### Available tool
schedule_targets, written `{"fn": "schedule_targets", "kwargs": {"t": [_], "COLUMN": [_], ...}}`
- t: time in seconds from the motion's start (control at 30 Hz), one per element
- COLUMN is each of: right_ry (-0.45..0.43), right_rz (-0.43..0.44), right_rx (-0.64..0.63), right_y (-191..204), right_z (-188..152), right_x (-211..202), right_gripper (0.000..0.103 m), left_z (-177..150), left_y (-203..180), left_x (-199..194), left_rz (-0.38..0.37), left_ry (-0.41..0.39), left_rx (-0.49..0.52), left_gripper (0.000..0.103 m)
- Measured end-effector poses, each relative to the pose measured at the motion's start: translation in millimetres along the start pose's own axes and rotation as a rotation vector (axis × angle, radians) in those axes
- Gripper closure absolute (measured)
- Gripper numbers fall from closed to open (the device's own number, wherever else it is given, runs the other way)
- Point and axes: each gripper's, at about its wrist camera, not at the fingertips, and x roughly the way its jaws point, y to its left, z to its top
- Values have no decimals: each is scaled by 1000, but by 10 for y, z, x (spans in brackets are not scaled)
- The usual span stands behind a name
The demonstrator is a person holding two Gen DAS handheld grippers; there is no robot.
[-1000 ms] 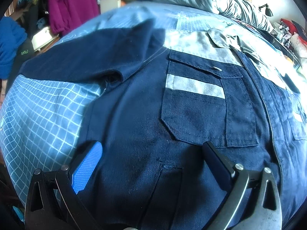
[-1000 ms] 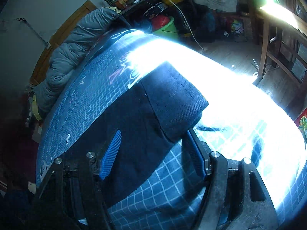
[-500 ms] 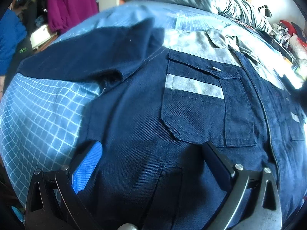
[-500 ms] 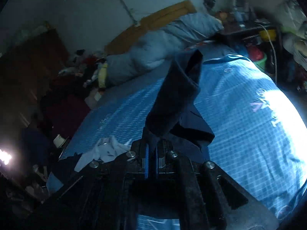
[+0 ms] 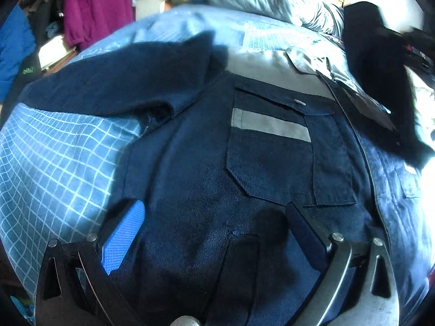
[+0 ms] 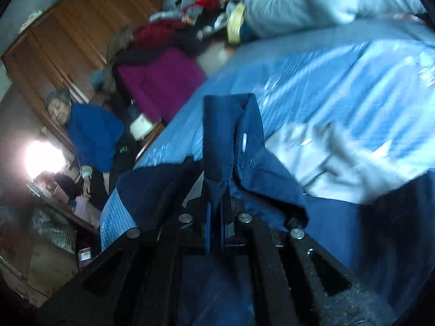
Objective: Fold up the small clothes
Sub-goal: 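Lift the sleeve with the right gripper and lay it across the jacket front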
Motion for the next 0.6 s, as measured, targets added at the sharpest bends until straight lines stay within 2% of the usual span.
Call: {"fn": "schedule_targets", "kwargs": {"t": [0.1,0.2,0.27,0.33,0.37,0.5,0.6], "right_ry": [46,71,38,-5,-20,-8,-31], "right_rz": [-1,-9,1,12,9,-36,-83], "right_rx": [-14,-18,-27,-24,-20,-25,-25], "right_y": [71,95,156,85,40,-117,-264], "right_z": [-78,-147,-210,-291,-311,-346,-371], "right_x": [320,326,180,49,-32,-251,-574], "right_gripper": [95,93,84,63,61,61,70], "left_z": [9,9,10,4,7,30,60], "left_y": [-26,-10,-4,-10,-7,125,306], "left_x": [11,-5,-18,-40,-49,-162,-327], "left_rz": [12,-4,-11,-10,-11,-67,-52], "left_ry": [4,-1,0,4,8,13,-15], "left_rx": [9,0,-5,0,-1,-71,-131], "left_gripper": [0,0,0,0,0,1,2]}}
